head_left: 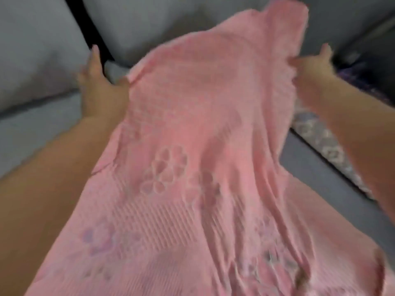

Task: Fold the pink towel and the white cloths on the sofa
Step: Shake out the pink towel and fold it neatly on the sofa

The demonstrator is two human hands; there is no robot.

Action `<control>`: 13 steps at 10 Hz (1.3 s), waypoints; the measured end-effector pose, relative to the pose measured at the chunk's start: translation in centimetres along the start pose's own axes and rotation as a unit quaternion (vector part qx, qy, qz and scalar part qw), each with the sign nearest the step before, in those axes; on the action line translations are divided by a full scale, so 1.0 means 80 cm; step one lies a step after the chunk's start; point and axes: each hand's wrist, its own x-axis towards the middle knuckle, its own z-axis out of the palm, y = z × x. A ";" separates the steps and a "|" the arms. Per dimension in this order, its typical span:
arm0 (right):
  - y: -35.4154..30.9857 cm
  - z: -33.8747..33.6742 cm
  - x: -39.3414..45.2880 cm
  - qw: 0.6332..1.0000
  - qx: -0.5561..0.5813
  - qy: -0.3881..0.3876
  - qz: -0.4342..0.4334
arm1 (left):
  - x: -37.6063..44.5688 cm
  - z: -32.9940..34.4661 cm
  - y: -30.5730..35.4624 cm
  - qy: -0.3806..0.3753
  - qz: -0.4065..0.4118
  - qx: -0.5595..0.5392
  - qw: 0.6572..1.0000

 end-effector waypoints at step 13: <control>0.707 -0.373 -0.474 0.695 0.295 0.274 0.596 | -0.837 0.167 0.108 -0.672 -0.221 0.143 0.692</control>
